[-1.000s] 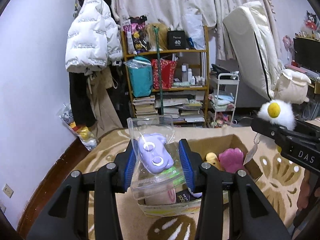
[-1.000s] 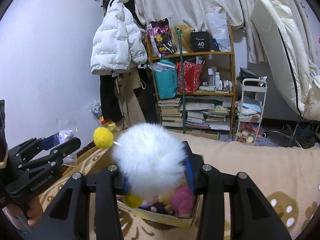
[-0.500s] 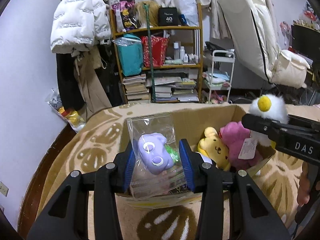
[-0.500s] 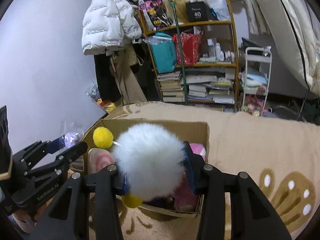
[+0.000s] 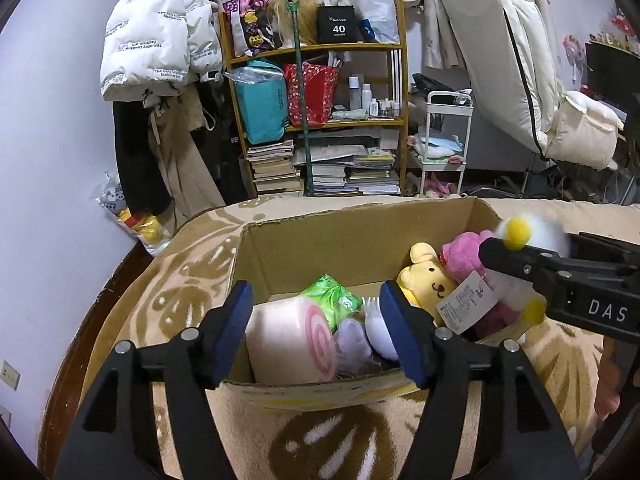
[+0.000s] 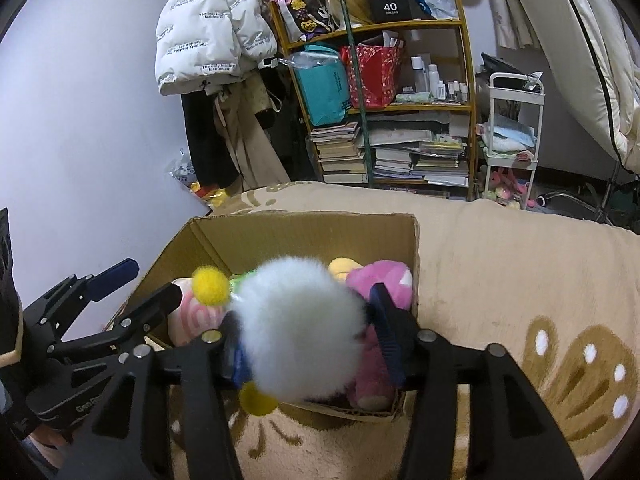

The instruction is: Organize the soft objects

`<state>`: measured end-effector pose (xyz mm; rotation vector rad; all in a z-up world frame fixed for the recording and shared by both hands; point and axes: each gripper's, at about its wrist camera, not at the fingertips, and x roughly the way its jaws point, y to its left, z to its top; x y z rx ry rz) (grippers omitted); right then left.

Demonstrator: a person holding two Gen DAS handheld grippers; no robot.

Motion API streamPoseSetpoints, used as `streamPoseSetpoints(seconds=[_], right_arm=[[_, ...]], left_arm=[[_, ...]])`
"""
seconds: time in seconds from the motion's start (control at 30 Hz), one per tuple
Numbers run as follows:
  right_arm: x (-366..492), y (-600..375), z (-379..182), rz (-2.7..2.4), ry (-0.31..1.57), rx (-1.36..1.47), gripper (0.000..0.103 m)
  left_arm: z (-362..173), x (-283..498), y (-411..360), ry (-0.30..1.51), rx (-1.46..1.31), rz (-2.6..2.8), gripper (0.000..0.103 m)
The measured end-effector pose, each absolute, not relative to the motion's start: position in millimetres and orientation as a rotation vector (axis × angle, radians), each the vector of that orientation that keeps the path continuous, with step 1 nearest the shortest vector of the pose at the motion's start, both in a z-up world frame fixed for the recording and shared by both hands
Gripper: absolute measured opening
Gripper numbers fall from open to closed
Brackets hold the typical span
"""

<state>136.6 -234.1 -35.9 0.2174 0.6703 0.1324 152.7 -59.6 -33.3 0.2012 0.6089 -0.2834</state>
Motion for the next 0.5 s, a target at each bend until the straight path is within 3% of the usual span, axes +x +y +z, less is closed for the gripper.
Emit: streamPoseSetpoints(seconds=[0.13, 0.2, 0.37, 0.5], right_arm=[[132, -236, -31, 0.132, 0.656, 0.223, 0.07], [128, -236, -27, 0.127, 0.637, 0.223, 0.083], [115, -237, -15, 0.133, 0.595, 0.22, 0.102], [101, -233, -5, 0.128, 0.566, 0.191, 0.103]], left_arm=[[-30, 146, -55, 0.599, 0.2, -0.261, 0.087], [-27, 141, -50, 0.587, 0.187, -0.249, 0.091], [-18, 131, -37, 0.573, 0.164, -0.214, 0.095], [-9, 118, -29, 0.549, 0.177, -0.194, 0.099]])
